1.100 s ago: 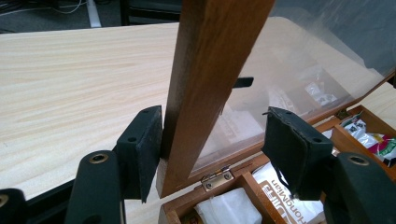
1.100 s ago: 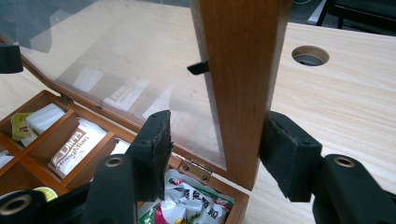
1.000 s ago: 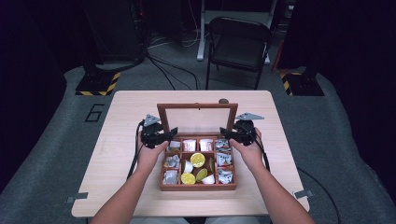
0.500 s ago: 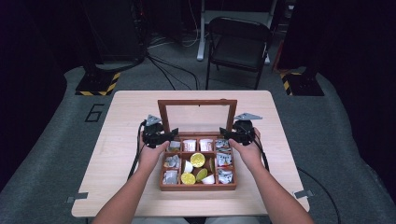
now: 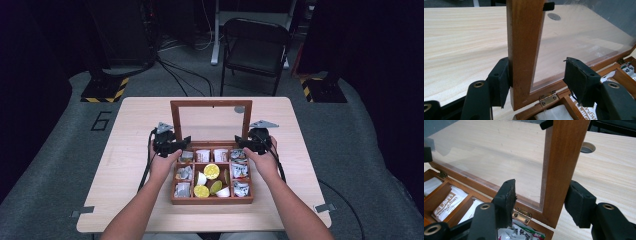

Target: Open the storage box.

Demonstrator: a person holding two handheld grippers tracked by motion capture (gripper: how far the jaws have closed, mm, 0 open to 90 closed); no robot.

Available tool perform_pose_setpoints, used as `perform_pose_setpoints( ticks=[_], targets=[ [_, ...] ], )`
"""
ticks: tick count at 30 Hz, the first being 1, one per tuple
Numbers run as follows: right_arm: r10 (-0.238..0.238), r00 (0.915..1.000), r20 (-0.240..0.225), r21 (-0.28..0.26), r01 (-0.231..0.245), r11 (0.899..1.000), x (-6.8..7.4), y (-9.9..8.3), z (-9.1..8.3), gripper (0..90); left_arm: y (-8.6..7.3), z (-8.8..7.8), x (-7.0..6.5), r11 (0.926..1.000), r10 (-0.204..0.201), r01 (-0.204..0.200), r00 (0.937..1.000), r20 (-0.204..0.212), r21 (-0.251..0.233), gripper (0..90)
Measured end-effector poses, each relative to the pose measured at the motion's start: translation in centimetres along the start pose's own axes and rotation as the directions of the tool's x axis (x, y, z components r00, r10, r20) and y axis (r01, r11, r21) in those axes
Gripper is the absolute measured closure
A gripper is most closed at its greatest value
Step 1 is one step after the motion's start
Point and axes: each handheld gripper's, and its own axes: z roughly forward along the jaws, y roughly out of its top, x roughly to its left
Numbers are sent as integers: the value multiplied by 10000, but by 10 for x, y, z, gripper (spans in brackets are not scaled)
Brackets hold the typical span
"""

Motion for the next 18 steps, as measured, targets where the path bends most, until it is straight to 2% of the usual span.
perform_pose_setpoints(
  ticks=[12,18],
  targets=[
    [205,9998,17,26,-205,9998,-3,1,6,439,0,6,1,9997,-221,220,9997,-137,-47,388],
    [314,9995,53,310,-315,9990,-3,5,10,436,3,9,4,9988,-473,475,9988,-115,125,387]
  ],
)
